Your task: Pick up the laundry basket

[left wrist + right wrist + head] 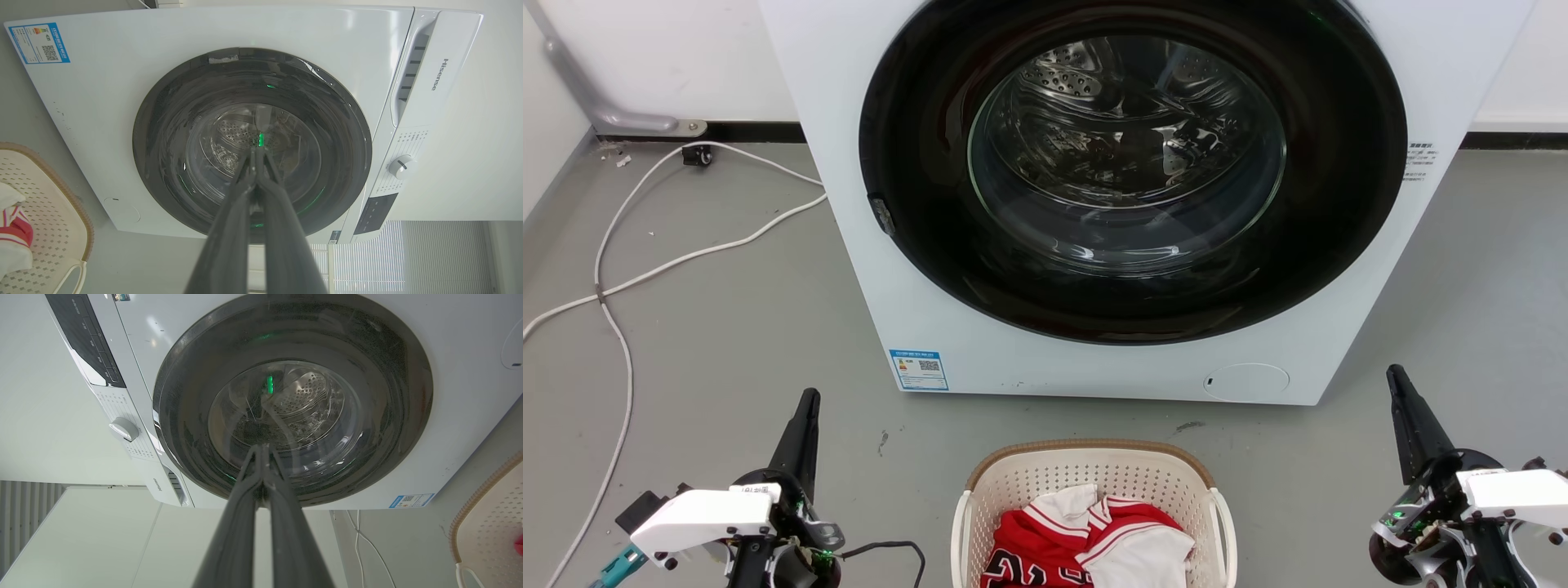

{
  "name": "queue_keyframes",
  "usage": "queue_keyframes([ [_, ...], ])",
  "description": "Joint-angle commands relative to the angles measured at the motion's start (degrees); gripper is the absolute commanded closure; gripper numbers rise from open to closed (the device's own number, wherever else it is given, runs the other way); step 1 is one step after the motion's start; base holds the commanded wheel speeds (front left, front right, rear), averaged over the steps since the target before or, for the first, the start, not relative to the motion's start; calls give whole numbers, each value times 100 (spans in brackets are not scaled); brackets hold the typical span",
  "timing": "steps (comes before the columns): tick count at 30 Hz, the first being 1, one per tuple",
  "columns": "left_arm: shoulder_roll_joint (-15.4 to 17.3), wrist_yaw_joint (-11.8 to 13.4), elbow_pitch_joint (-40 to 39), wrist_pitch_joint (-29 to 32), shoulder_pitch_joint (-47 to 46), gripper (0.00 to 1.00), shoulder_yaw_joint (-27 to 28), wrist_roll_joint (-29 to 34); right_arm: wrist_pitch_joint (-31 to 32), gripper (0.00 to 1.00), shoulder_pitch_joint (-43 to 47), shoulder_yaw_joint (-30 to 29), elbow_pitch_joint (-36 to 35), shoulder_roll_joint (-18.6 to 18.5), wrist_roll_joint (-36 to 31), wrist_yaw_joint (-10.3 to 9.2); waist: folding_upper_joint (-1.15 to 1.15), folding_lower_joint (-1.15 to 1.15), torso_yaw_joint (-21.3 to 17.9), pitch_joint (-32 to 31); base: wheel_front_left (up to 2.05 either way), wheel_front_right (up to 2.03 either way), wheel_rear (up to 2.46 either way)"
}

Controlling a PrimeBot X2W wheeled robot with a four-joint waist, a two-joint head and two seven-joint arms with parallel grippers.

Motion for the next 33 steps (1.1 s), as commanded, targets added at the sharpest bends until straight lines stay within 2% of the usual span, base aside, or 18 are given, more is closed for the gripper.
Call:
queue_keyframes([
  [1, -5, -16, 7, 11, -59, 100, 24, -4, 15, 100, -62, -6, 4, 9, 10, -2, 0, 0, 0, 0, 0, 0, 0],
  [26, -11, -16, 8, 18, -59, 100, 33, 8, 16, 100, -62, -6, 4, 10, 9, -2, 0, 0, 0, 0, 0, 0, 0],
  [27, -5, 0, 0, 6, -1, 0, 9, 1, 0, 0, 0, 0, 0, 0, 0, 0, 0, 0, 0, 0, 0, 0, 0],
  [33, -29, 2, 88, -82, 144, 0, -63, 33, -85, 0, 171, 24, 114, 10, -60, -1, 0, 0, -1, 2, 0, 0, 0],
])
